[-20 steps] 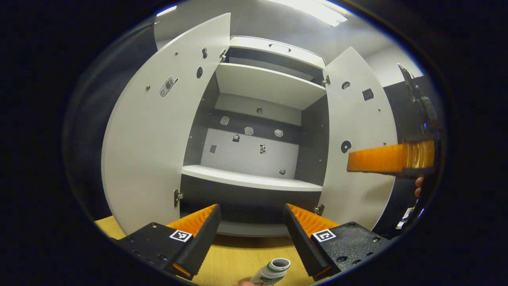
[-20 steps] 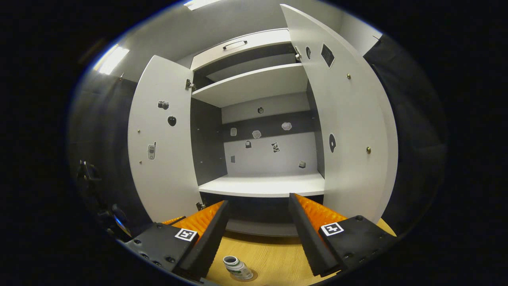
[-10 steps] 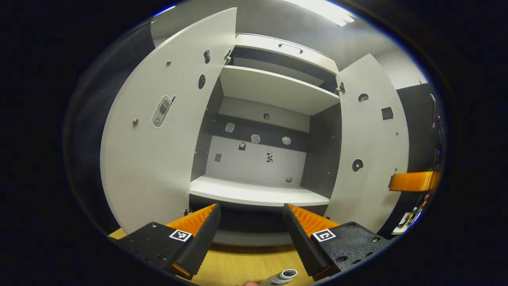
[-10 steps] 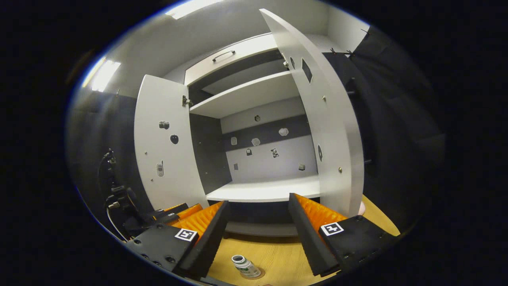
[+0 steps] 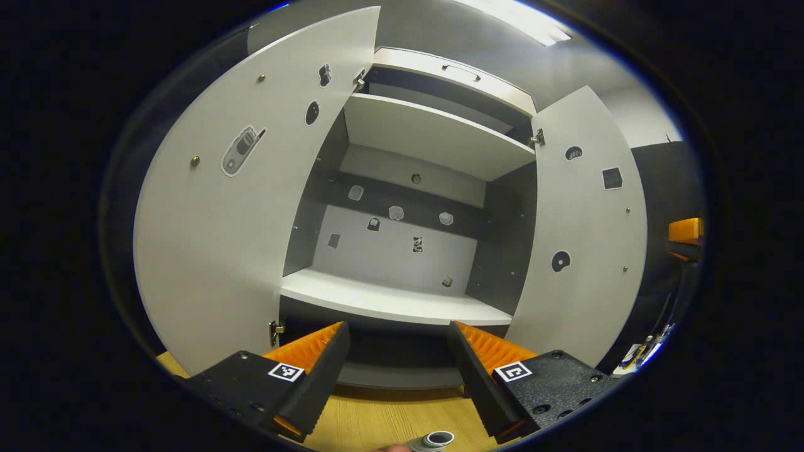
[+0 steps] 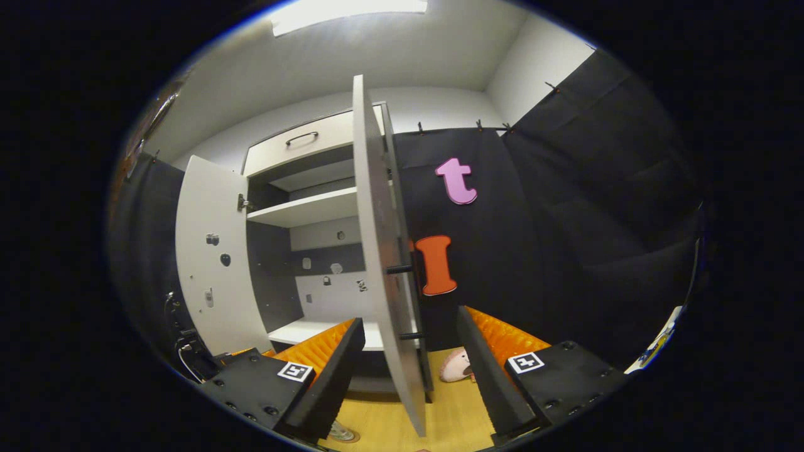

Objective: Grasp the bottle in the cabinet with the left hand and place it on the coaster, then close the right door with the right hand and the left door with the left hand.

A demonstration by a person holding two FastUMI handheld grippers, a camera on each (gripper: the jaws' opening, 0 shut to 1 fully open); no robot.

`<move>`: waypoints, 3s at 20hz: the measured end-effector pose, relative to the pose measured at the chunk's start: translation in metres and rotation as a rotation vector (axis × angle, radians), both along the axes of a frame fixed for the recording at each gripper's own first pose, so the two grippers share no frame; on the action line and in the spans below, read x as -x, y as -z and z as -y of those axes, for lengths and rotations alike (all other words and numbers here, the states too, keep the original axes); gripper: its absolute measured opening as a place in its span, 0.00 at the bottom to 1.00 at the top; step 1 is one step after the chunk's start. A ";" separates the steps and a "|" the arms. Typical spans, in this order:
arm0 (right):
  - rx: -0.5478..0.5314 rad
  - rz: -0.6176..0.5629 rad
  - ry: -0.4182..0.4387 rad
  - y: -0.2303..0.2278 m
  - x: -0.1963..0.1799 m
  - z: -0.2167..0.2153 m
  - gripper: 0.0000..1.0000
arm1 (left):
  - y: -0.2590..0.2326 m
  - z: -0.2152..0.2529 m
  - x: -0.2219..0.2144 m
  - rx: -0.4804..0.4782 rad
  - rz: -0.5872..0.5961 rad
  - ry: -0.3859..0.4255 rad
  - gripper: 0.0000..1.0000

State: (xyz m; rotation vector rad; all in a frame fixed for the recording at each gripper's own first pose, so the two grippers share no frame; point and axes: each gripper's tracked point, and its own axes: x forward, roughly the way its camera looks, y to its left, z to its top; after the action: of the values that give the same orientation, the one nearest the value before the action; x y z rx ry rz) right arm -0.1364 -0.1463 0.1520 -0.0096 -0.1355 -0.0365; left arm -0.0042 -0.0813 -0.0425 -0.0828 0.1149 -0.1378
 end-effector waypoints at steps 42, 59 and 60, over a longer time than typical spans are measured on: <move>0.172 -0.027 -0.017 0.012 -0.097 -0.068 0.94 | -0.017 -0.072 0.032 -0.088 0.050 -0.089 0.95; 0.118 -0.085 -0.286 0.036 -0.142 -0.168 0.96 | -0.022 -0.092 0.052 -0.074 0.053 -0.159 0.92; 0.125 -0.082 -0.281 0.036 -0.145 -0.169 0.96 | -0.023 -0.093 0.053 -0.077 0.055 -0.161 0.95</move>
State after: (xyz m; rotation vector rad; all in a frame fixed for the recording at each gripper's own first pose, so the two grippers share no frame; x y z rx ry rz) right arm 0.0082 0.0224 0.1156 -0.1170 -0.0558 0.2529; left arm -0.0573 0.0114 -0.0192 -0.0115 0.0579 0.0255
